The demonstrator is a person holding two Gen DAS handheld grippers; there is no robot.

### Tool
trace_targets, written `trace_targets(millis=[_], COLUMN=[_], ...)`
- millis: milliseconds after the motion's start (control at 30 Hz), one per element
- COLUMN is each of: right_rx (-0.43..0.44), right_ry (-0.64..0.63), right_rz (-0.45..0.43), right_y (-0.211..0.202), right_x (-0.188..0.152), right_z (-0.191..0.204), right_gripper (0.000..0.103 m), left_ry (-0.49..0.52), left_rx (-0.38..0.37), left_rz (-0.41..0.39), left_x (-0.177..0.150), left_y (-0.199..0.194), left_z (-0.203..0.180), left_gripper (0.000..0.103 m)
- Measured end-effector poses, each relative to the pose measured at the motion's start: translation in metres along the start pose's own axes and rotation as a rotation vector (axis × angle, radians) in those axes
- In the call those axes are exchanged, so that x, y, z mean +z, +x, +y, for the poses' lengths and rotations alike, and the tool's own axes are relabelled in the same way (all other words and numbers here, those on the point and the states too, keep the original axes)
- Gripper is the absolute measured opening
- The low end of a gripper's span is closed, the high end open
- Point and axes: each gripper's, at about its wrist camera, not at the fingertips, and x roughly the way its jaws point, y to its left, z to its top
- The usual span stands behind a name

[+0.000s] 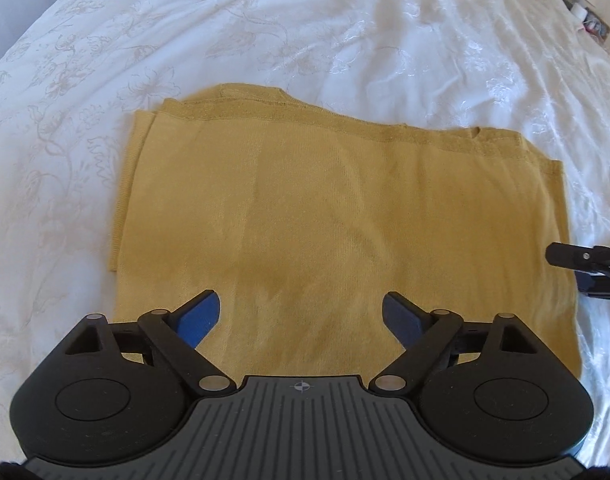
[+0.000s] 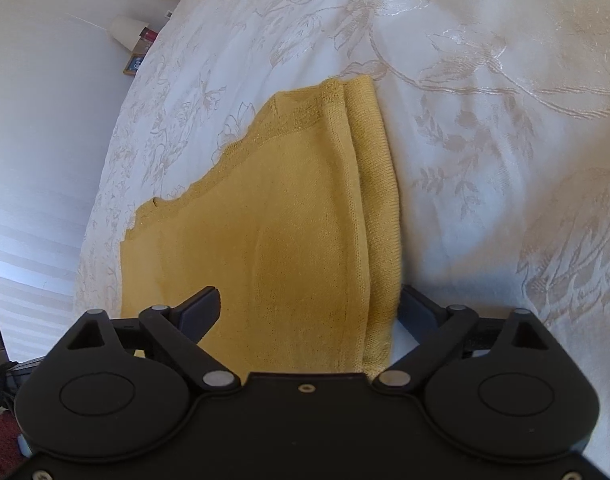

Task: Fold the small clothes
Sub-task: 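Grasp one side of the folded sweater with the right gripper and fold it over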

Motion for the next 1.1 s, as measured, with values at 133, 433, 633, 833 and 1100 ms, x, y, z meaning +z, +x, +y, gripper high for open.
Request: trace_targets(millis=[133, 433, 633, 833, 1100], right_rx=[-0.033, -0.058, -0.055, -0.014, 0.037], right_ry=[0.013, 0.044, -0.014, -0.081, -0.162], right_rz=[-0.004, -0.026, -0.04, -0.038, 0.038], right_y=[-0.003, -0.005, -0.011, 0.007, 0.095], right_x=[0.0, -0.001, 0.003, 0.002, -0.017], right_z=[-0.004, 0.016, 0.078, 0.163, 0.255], right_gripper=[0.05, 0.028, 0.027, 0.027, 0.026], left_ry=[-0.01, -0.028, -0.012, -0.017, -0.01], left_rx=[0.009, -0.006, -0.03, -0.041, -0.02], left_rz=[-0.003, -0.022, -0.065, -0.087, -0.103], left_x=[-0.013, -0.029, -0.027, -0.028, -0.038], left_y=[-0.013, -0.024, -0.027, -0.03, -0.037], left_z=[0.008, 0.04, 0.071, 0.113, 0.168], left_gripper=[0.089, 0.089, 0.089, 0.089, 0.089])
